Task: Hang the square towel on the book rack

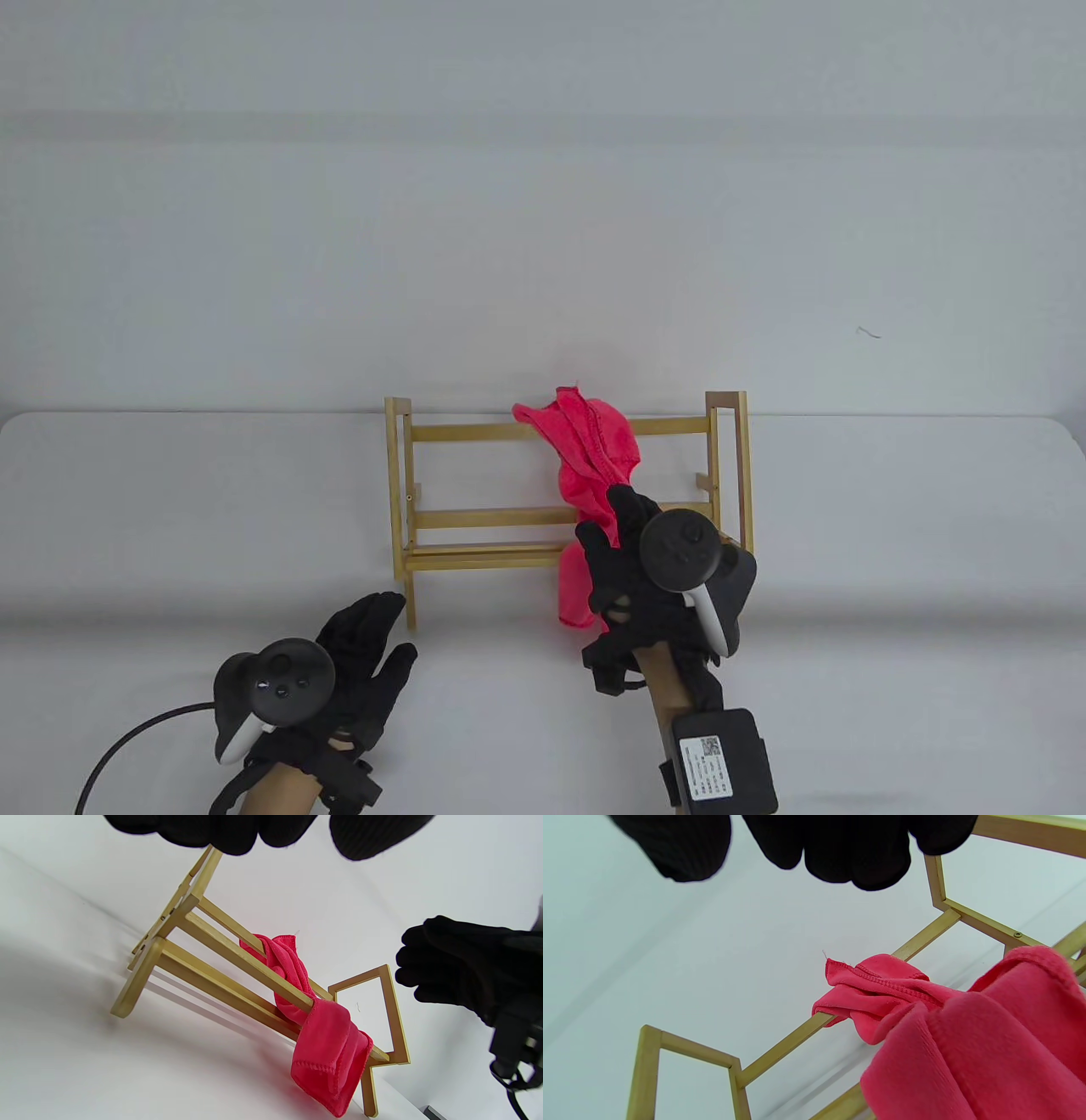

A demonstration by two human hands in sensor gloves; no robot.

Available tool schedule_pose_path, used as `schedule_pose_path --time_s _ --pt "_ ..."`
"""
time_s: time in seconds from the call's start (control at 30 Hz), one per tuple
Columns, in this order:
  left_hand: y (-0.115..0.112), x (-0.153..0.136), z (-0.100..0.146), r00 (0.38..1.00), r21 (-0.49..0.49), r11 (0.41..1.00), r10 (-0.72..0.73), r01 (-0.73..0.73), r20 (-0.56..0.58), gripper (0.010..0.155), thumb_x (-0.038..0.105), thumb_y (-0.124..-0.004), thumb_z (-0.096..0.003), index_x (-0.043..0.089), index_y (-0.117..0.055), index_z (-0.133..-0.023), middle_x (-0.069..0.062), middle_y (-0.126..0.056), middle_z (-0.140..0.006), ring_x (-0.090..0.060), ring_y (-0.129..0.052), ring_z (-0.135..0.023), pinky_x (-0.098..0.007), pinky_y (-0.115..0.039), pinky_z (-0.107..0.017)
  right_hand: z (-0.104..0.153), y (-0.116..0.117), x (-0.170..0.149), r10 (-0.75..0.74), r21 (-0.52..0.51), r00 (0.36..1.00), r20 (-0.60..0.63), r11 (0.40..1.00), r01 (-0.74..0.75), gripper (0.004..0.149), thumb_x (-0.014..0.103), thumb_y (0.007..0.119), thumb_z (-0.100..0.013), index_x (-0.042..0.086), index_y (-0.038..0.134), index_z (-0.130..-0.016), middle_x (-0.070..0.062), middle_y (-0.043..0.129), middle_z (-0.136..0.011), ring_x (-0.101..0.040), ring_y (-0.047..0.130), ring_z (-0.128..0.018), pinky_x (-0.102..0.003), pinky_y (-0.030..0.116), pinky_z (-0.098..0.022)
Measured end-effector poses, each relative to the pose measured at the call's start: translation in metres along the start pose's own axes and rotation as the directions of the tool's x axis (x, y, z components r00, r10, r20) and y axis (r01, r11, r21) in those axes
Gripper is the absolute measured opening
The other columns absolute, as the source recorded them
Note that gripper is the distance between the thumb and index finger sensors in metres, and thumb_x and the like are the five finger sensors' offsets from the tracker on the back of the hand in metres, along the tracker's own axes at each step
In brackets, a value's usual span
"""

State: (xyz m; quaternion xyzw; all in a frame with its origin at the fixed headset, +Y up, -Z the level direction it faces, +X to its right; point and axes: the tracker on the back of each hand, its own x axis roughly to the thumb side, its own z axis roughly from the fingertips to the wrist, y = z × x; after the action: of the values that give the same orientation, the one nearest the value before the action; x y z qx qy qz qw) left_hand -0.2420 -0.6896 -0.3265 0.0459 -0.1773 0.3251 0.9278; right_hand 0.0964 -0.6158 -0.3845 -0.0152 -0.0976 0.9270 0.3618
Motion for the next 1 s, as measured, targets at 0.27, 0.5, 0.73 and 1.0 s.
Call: schedule_pose_path --time_s 0.27,0.5,0.73,1.0 --pt "-0.005 0.004 0.001 1.0 -0.013 1.0 0.002 -0.001 0.031 0.063 0.043 -0.066 -0.0572 0.011 -0.045 -0.108 -0.021 -0.047 -0.107 -0.046 -0.051 -0.097 -0.06 -0.054 -0.068 0.041 -0.002 -0.02 0.023 0.006 0.998 0.051 1.0 -0.024 0.068 0.052 0.074 -0.044 0.024 0.049 -0.1 -0.005 0.054 -0.103 -0.031 0.065 -0.096 -0.054 0.049 -0.072" --pt "-0.007 0.004 0.001 0.998 -0.01 1.0 0.011 -0.01 0.062 0.062 0.043 -0.066 -0.0571 0.011 -0.046 -0.107 -0.021 -0.048 -0.107 -0.046 -0.052 -0.097 -0.059 -0.054 -0.068 0.06 0.005 -0.043 0.005 0.078 1.0 0.007 0.997 -0.005 0.07 0.053 0.073 -0.045 0.024 0.045 -0.102 -0.005 0.05 -0.105 -0.032 0.06 -0.098 -0.054 0.046 -0.073" --pt "-0.017 -0.002 -0.001 0.998 -0.058 0.998 0.023 -0.02 0.052 0.062 0.043 -0.066 -0.0569 0.012 -0.047 -0.107 -0.02 -0.049 -0.107 -0.046 -0.052 -0.097 -0.06 -0.054 -0.068 0.07 0.022 -0.073 0.02 0.133 1.0 -0.024 0.991 -0.017 0.07 0.052 0.073 -0.045 0.024 0.042 -0.102 -0.005 0.046 -0.105 -0.032 0.057 -0.099 -0.055 0.044 -0.073" --pt "-0.028 -0.023 -0.004 0.999 -0.127 0.992 0.007 -0.013 -0.05 0.062 0.043 -0.066 -0.0569 0.011 -0.048 -0.107 -0.021 -0.049 -0.106 -0.046 -0.054 -0.096 -0.06 -0.055 -0.067 0.068 0.042 -0.1 0.039 0.226 0.997 -0.073 0.974 -0.021 0.071 0.051 0.073 -0.044 0.024 0.041 -0.102 -0.005 0.043 -0.106 -0.032 0.053 -0.1 -0.055 0.041 -0.074"
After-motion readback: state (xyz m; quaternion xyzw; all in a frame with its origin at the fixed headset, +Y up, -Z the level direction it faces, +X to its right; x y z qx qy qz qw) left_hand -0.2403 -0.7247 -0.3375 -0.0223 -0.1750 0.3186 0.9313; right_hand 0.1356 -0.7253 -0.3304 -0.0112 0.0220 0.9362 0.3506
